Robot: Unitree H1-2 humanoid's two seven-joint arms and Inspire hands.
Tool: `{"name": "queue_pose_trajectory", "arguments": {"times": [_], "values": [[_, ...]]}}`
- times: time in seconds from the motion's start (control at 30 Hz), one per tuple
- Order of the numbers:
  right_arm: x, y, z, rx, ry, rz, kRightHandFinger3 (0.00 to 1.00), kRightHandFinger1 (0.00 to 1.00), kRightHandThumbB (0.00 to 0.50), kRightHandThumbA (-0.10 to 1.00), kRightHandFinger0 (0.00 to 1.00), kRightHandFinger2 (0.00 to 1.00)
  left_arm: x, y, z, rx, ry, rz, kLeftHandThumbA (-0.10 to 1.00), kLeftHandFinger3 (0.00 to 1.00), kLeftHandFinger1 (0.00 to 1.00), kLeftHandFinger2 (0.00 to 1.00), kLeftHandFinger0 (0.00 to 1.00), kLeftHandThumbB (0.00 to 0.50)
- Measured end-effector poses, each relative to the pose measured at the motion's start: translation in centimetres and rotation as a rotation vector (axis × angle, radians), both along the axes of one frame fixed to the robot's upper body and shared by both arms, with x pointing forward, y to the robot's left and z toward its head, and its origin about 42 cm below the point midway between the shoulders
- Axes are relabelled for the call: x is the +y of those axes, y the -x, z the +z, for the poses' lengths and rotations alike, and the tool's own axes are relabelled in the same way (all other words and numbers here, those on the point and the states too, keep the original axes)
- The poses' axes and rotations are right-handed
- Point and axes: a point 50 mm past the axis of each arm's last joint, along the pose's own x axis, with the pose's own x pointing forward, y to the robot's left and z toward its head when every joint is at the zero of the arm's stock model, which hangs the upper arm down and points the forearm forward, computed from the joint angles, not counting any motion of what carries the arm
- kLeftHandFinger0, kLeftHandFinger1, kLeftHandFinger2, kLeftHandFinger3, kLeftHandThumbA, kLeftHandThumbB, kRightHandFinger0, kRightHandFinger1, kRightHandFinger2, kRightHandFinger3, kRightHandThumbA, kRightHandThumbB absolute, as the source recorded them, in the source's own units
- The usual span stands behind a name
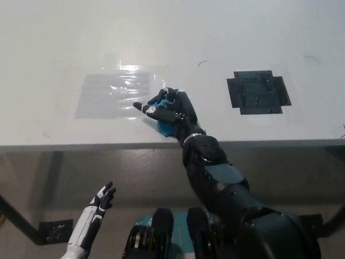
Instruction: A soft sponge is kept on the balc marked spot on the table infront of the robot and it uses its right hand fist to press down on it and drrags it across the table in a back and forth manner twice to clean it
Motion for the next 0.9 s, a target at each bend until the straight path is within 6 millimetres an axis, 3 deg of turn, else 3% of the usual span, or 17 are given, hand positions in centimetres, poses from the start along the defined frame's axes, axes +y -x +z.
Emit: {"name": "queue_pose_trajectory", "arguments": {"times": [0.03, 0.2, 0.27, 0.33, 0.4, 0.43, 0.47, 0.53, 0.63, 0.67, 0.7, 0.77, 0.8, 0.9], "values": [[-0.6, -0.2, -0.1, -0.002, 0.007, -0.007, 0.25, 0.06, 0.081, 1.0, 0.0, 0.33, 0.0, 0.0, 0.0, 0.0, 0.0, 0.0, 1.0, 1.0, 1.0, 1.0, 1.0, 0.033], [-6.0, -1.9, -0.1, -0.013, 0.043, -0.088, 0.3, 0.0, 0.034, 1.0, 0.0, 0.34, 0.0, 0.1, 0.0, 0.0, -0.001, 0.0, 1.0, 1.0, 1.0, 1.0, 1.0, 0.058], [-8.9, -2.5, -0.1, -0.014, 0.054, -0.138, 0.38, 0.0, 0.029, 1.0, 0.0, 0.4, 0.0, 0.1, 0.0, 0.0, -0.001, 0.0, 1.0, 1.0, 1.0, 1.0, 1.0, 0.07], [-13.1, -3.2, -0.2, -0.017, 0.074, -0.202, 0.39, 0.02, 0.038, 1.0, 0.0, 0.42, 0.0, 0.1, -0.1, 0.0, -0.001, 0.0, 1.0, 1.0, 1.0, 1.0, 1.0, 0.056], [-17.1, -3.4, -0.3, -0.017, 0.092, -0.261, 0.32, 0.0, 0.11, 1.0, 0.0, 0.35, 0.1, 0.1, -0.1, 0.001, -0.001, 0.0, 1.0, 1.0, 1.0, 1.0, 1.0, 0.062], [-19.2, -3.4, -0.4, -0.014, 0.093, -0.297, 0.34, 0.01, 0.107, 1.0, 0.0, 0.37, 0.0, 0.1, -0.1, 0.0, -0.001, -0.001, 1.0, 1.0, 1.0, 1.0, 1.0, 0.061], [-20.7, -3.3, -0.5, -0.011, 0.095, -0.319, 0.35, 0.01, 0.107, 1.0, 0.0, 0.37, 0.0, 0.2, -0.2, 0.001, -0.001, -0.001, 1.0, 1.0, 1.0, 1.0, 1.0, 0.061], [-24.0, -3.0, -0.6, -0.009, 0.099, -0.375, 0.36, 0.0, 0.056, 1.0, 0.0, 0.37, 0.1, 0.2, -0.3, 0.005, -0.002, 0.0, 1.0, 1.0, 1.0, 1.0, 1.0, 0.07], [-28.6, -2.3, -0.8, -0.003, 0.085, -0.464, 0.4, 0.0, 0.044, 1.0, 0.0, 0.41, 0.1, 0.3, -0.4, 0.01, -0.002, 0.001, 1.0, 1.0, 1.0, 1.0, 1.0, 0.061], [-30.1, -2.0, -0.8, -0.002, 0.079, -0.493, 0.51, 0.06, 0.018, 1.0, 0.0, 0.51, 0.1, 0.4, -0.5, 0.013, -0.002, 0.002, 1.0, 1.0, 1.0, 1.0, 1.0, 0.067], [-31.6, -1.6, -0.9, -0.001, 0.08, -0.518, 0.58, 0.12, 0.004, 1.0, 0.0, 0.54, 0.1, 0.4, -0.6, 0.015, -0.002, 0.002, 1.0, 1.0, 1.0, 1.0, 1.0, 0.074], [-34.1, -0.9, -1.0, 0.001, 0.079, -0.563, 0.62, 0.16, 0.001, 1.0, 0.0, 0.54, 0.1, 0.4, -0.6, 0.017, -0.003, 0.001, 1.0, 1.0, 1.0, 1.0, 1.0, 0.085], [-35.4, -0.5, -1.0, 0.001, 0.082, -0.586, 0.62, 0.16, 0.033, 1.0, 0.0, 0.54, 0.1, 0.4, -0.6, 0.017, -0.004, 0.001, 1.0, 1.0, 1.0, 1.0, 1.0, 0.079], [-38.2, 0.5, -1.0, 0.005, 0.087, -0.638, 0.51, 0.18, 0.027, 1.0, 0.02, 0.52, 0.2, 0.4, -0.6, 0.018, -0.004, 0.002, 1.0, 1.0, 1.0, 1.0, 1.0, 0.069]]}}
